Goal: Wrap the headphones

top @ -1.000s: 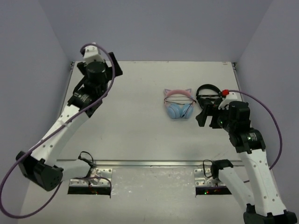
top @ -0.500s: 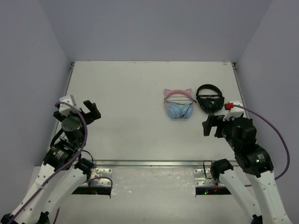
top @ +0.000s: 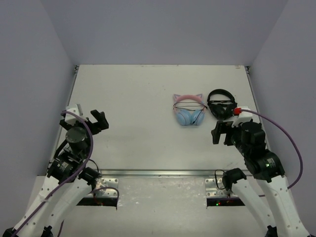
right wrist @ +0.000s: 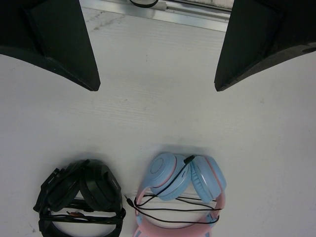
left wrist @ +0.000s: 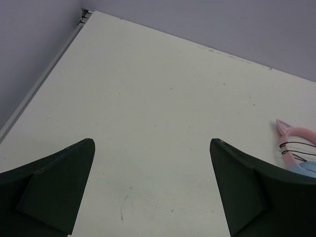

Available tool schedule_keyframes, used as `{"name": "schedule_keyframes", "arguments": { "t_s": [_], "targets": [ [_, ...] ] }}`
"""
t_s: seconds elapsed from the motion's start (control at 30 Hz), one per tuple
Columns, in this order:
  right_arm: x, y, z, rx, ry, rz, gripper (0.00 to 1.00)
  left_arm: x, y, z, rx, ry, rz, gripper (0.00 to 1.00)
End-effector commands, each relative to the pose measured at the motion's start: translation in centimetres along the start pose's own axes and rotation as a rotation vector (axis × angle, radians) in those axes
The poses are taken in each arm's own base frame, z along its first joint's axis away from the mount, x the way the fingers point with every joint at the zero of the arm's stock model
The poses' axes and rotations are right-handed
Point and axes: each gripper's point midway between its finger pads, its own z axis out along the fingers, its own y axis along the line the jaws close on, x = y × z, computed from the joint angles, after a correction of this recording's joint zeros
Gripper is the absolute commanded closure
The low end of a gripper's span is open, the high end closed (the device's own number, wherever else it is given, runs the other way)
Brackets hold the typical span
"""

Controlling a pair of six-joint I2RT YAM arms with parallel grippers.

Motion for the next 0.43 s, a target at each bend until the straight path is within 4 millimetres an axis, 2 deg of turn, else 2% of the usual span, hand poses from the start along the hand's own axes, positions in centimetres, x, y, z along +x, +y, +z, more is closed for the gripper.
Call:
{"name": "schedule_keyframes", "arguments": {
  "t_s": [0.0,0.4],
  "targets": [
    [-1.1,0.5,0.5,-0.019,-0.034,0.011,0.01,-1.0,-0.5,-0.1,0.025,-0.040,-0.032,0.00],
    [-1.0,-0.5,0.1,0.040,-0.022,0.019,0.01,-0.9,-0.2,-0.2,0.022,-0.049,-0.035,0.00]
  ]
}}
